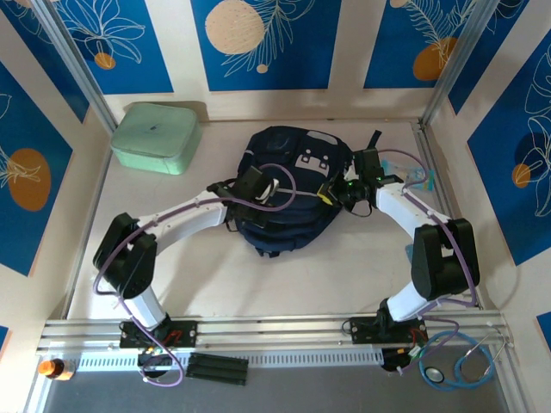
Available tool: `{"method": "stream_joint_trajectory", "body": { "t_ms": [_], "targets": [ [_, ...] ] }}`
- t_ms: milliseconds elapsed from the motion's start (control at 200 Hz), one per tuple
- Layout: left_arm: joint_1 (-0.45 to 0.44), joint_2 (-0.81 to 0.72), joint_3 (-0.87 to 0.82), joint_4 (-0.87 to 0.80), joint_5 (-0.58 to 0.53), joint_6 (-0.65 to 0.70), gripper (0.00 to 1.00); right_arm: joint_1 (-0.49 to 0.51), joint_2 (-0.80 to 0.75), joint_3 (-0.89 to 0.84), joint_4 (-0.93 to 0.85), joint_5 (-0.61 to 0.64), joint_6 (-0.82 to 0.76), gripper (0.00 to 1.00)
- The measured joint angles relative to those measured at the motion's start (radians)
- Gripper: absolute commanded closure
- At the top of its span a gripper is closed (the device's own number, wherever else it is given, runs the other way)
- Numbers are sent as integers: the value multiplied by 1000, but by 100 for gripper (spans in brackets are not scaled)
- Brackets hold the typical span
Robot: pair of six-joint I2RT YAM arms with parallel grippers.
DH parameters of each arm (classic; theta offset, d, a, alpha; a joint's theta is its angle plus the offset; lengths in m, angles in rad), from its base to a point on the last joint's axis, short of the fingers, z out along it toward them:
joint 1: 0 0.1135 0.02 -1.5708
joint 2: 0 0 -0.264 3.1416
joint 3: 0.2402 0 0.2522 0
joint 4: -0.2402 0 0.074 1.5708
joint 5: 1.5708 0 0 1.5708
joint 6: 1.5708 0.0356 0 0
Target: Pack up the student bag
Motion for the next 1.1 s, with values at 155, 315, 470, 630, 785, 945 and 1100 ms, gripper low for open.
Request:
{"method": "stream_joint_trajectory", "body": {
  "t_ms": [155, 315, 470, 630, 785, 945, 1100],
  "targets": [
    [5, -18, -17, 11, 12, 10, 100, -3, 51, 61, -32, -26, -42, 98],
    [-14, -16, -17, 11, 48, 1, 100, -5, 78, 90, -25, -23, -71, 79],
    [-69, 15, 20, 4, 73, -20, 100, -20, 32, 77, -22, 49, -74, 59],
    [-127, 78, 102, 1, 114, -39, 100, -34, -113, 19, -47, 115, -25, 49],
    [-160, 122, 157, 11, 149, -55, 100, 2, -245, -95, -37, 126, 73, 46],
    [-174, 153, 183, 19, 167, -67, 100, 61, -287, -177, -39, 134, 187, 46],
    [-175, 157, 183, 19, 167, -67, 100, 65, -266, -183, -26, 132, 245, 48]
  ]
}}
